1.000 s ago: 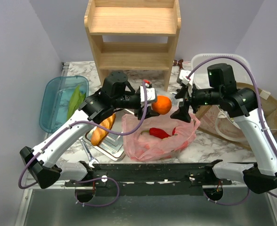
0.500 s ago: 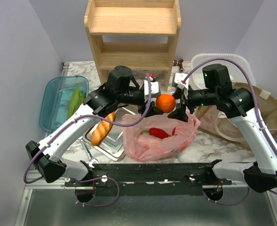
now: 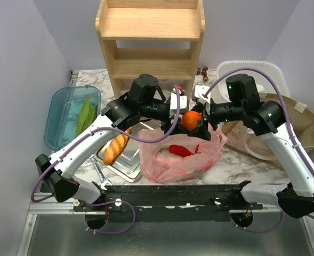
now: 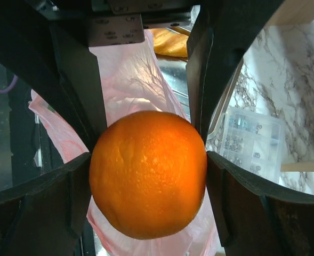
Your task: Untie the knot of the grocery bags and take out the mixed food
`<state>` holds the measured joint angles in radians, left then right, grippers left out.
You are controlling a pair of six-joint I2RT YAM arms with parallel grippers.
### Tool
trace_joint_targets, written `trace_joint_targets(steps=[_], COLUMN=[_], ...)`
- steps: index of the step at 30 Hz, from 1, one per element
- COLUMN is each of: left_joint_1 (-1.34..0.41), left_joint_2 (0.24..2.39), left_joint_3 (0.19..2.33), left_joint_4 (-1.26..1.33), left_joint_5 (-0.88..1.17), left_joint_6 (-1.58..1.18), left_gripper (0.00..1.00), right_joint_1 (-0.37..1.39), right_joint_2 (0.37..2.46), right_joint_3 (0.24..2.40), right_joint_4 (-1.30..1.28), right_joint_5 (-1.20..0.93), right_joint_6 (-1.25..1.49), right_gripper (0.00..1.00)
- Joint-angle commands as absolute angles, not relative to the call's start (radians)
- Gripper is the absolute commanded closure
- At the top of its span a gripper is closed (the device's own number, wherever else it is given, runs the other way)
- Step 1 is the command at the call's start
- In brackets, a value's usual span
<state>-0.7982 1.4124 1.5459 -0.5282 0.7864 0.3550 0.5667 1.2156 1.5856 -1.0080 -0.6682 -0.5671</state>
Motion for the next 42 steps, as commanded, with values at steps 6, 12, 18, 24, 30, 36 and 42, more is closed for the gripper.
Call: trace_joint_targets(steps=[6,12,18,24,30,36,42], left_joint_1=[-0.802,-0.710,-0.674,-0.680,-0.692,-0.675,-0.519], left_joint_2=[1.423,1.390,1.315,1.310,1.315,1.307,1.252], left_joint_3=[1.574,1.542,1.490,1.499,1.499,1.481,1.386], left_joint_4=[-0.550,-0.592,-0.661,-0.673,-0.669,-0.661,-0.547], left_joint_5=[0.844,0.912,0.944,0.968,0.968,0.940,0.904], left_joint_6=[0.370,0.369,0.557,0.614,0.629,0.595,0.375], left_gripper=[0.99,0.62,0.69,0.80,0.81,0.61,0.32], right_joint_1=[0.581,0.581,0.581,0.581,0.581,0.581,0.580], right_joint_2=[1.214,1.200,1.185,1.205,1.224,1.225,1.181], right_joint_3=[1.575,1.578,1.566,1.590,1.605,1.619,1.580], right_joint_4=[-0.987,-1.028,-1.025,-1.021,-1.017,-1.027,-0.968], right_joint_5=[-0.652,-0.589,-0.584,-0.620,-0.635,-0.575,-0.385], right_joint_6=[-0.586,-0.591,-0.594,-0.592,-0.580,-0.569,-0.511], right_gripper=[0.56,0.67,0.71,0.51,0.41,0.64,0.65])
